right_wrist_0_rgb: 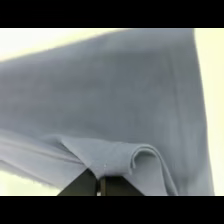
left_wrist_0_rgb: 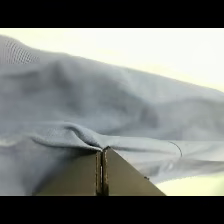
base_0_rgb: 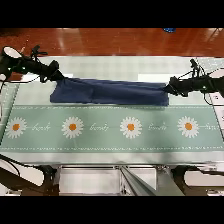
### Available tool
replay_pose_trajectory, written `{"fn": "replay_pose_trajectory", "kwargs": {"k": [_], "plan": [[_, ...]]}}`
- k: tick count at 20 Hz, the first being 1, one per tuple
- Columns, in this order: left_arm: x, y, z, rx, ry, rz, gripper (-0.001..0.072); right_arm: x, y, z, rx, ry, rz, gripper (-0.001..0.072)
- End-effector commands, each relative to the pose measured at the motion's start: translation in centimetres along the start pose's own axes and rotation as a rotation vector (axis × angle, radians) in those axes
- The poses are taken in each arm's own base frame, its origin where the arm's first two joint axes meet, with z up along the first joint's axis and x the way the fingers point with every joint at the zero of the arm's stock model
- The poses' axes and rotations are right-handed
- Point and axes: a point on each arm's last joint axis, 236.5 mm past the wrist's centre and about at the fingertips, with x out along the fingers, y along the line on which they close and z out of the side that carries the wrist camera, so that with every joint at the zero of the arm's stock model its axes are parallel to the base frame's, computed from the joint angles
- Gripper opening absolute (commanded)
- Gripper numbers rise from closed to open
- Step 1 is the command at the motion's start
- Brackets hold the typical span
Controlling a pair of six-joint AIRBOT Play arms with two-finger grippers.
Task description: Fold the shirts.
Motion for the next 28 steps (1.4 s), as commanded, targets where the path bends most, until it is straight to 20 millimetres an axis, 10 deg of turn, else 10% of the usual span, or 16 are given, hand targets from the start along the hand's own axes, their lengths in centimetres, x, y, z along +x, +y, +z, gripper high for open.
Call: {"fn": "replay_pose_trajectory", "kwargs": {"k": [1,3,8,12,16,21,28], "plan": [[2.1,0.7,-0.2,-0.033,0.05,0.001,0.0082,1.4,-0.8,1.8,0.041,-0.028,-0.001,0.0086],[3.0,0.7,-1.7,-0.026,0.116,0.004,0.0507,1.9,-1.6,2.8,0.07,-0.068,-0.017,0.0411],[-1.4,1.4,-1.0,0.038,0.064,0.071,0.0511,-3.4,-2.4,4.3,0.147,-0.135,-0.009,0.0414],[-8.8,0.3,0.6,0.181,-0.129,0.182,0.0511,-9.6,-8.1,4.2,0.191,-0.204,-0.152,0.0413],[-13.0,-2.9,-0.5,0.242,-0.388,0.169,0.0511,-5.9,-10.4,0.3,0.313,-0.159,-0.144,0.0413],[-11.4,-4.3,-7.9,0.339,-0.375,0.157,0.0511,-0.8,-8.8,-1.5,0.379,-0.046,0.068,0.0413],[-10.6,-5.8,-9.4,0.345,-0.357,0.113,0.0511,2.6,-7.3,-1.9,0.353,0.036,0.113,0.0413]]}}
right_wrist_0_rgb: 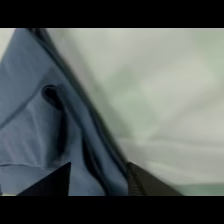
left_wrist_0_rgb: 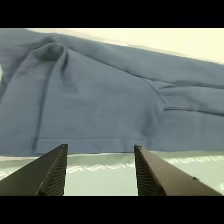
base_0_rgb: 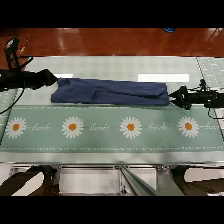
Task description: Fold the shirts.
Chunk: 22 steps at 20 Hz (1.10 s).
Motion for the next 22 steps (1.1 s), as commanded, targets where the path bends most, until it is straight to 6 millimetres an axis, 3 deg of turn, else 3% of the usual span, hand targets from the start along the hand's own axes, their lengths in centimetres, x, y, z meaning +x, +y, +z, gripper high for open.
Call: {"fn": "replay_pose_trajectory", "kwargs": {"k": [1,6,8,9,11,13,16,17,19,22], "plan": [[0.1,-1.2,-0.5,0.009,-0.002,-0.026,0.0511,2.3,1.3,-0.1,-0.038,0.042,0.013,0.0413],[0.4,-3.0,-1.1,0.037,0.013,-0.056,0.0511,5.6,5.3,0.9,-0.099,0.058,0.03,0.0387],[0.4,-2.9,-1.1,0.036,0.013,-0.055,0.051,6.0,6.3,0.4,-0.139,0.076,0.038,0.0036],[0.4,-2.9,-1.0,0.035,0.012,-0.054,0.051,5.7,6.7,-0.1,-0.156,0.091,0.049,0.0032],[0.4,-2.9,-1.1,0.036,0.014,-0.055,0.0508,4.0,7.2,-0.5,-0.204,0.102,0.041,0.0032],[0.5,-3.4,-1.6,0.044,0.035,-0.064,0.047,0.7,7.5,-0.7,-0.31,0.073,-0.03,0.0031],[0.8,-5.3,-2.7,0.075,0.065,-0.097,0.0053,-4.5,7.7,-2.3,-0.391,-0.007,-0.103,0.0031],[1.1,-6.4,-2.7,0.081,0.06,-0.12,0.0017,-6.1,7.9,-3.6,-0.411,-0.033,-0.097,0.0032],[2.3,-10.2,-3.4,0.08,0.065,-0.209,0.0017,-8.7,8.5,-6.8,-0.462,-0.081,-0.087,0.0031],[6.5,-16.8,-6.9,0.145,0.133,-0.305,0.0017,-11.5,9.6,-12.6,-0.511,-0.13,-0.033,0.0031]]}}
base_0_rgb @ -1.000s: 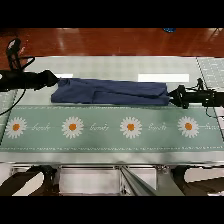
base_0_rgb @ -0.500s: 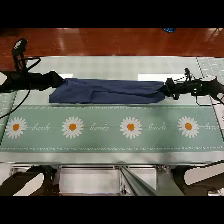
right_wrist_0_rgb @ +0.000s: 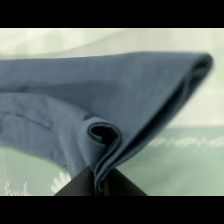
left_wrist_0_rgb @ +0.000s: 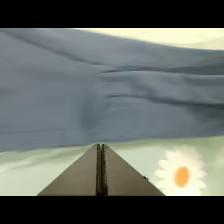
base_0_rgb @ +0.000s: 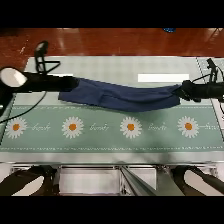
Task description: Fold the shirts.
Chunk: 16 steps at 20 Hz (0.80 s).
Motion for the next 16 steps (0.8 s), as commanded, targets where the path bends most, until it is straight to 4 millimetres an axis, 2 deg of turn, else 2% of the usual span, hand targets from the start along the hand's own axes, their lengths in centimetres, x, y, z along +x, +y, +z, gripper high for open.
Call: {"fn": "replay_pose_trajectory", "kwargs": {"k": [1,3,5,8,10,13,15,16], "plan": [[6.1,-6.2,-2.3,0.06,0.081,-0.101,0.0017,-3.6,2.8,-5.2,-0.047,-0.064,0.026,0.0031],[10.2,-9.7,-5.5,0.125,0.242,-0.149,0.0016,-5.1,4.6,-7.3,-0.046,-0.091,0.063,0.0032],[13.9,-12.9,-9.6,0.172,0.42,-0.187,0.0016,-6.9,6.6,-8.4,-0.074,-0.134,0.093,0.0031],[17.4,-16.5,-14.8,0.201,0.594,-0.208,0.0016,-9.0,8.4,-9.6,-0.084,-0.19,0.117,0.0031],[18.5,-18.8,-17.6,0.23,0.653,-0.233,0.0016,-9.8,9.8,-10.2,-0.098,-0.212,0.157,0.0032],[18.3,-22.6,-21.6,0.217,0.726,-0.311,0.0017,-10.3,10.8,-10.3,-0.1,-0.226,0.191,0.0031],[17.8,-24.1,-22.7,0.217,0.742,-0.343,0.0017,-10.3,10.7,-10.0,-0.099,-0.236,0.189,0.0032],[17.8,-24.1,-22.4,0.22,0.737,-0.346,0.0017,-10.3,10.8,-10.0,-0.099,-0.236,0.19,0.0032]]}}
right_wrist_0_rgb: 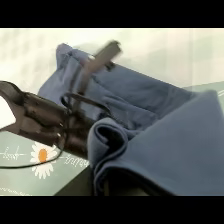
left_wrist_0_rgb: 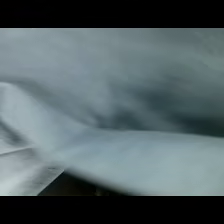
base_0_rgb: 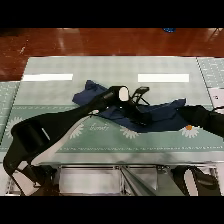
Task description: Fold the shirts.
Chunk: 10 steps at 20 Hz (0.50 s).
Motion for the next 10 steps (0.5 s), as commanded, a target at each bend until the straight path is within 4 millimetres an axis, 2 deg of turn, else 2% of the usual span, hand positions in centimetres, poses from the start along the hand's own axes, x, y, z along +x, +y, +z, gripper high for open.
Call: {"fn": "replay_pose_trajectory", "kwargs": {"k": [1,2,4,6,8,10], "plan": [[0.8,-1.5,-0.4,0.003,0.023,-0.042,0.0017,-0.2,0.6,0.0,0.004,-0.013,0.019,0.0032],[-0.5,-0.5,0.4,-0.018,0.007,-0.041,0.0017,-0.3,0.7,0.0,0.004,-0.013,0.019,0.0032],[-5.1,2.6,2.5,-0.078,-0.051,-0.037,0.0017,-0.3,0.8,0.0,0.006,-0.014,0.026,0.0032],[-11.8,6.7,4.1,-0.124,-0.129,0.011,0.0017,-0.2,1.0,0.1,0.007,-0.013,0.033,0.0032],[-20.0,10.8,4.5,-0.153,-0.241,0.105,0.0017,0.0,1.0,0.5,0.003,0.021,0.037,0.0031],[-27.6,12.8,4.0,-0.172,-0.379,0.186,0.0017,0.4,1.4,1.6,-0.014,0.075,0.055,0.0032]]}}
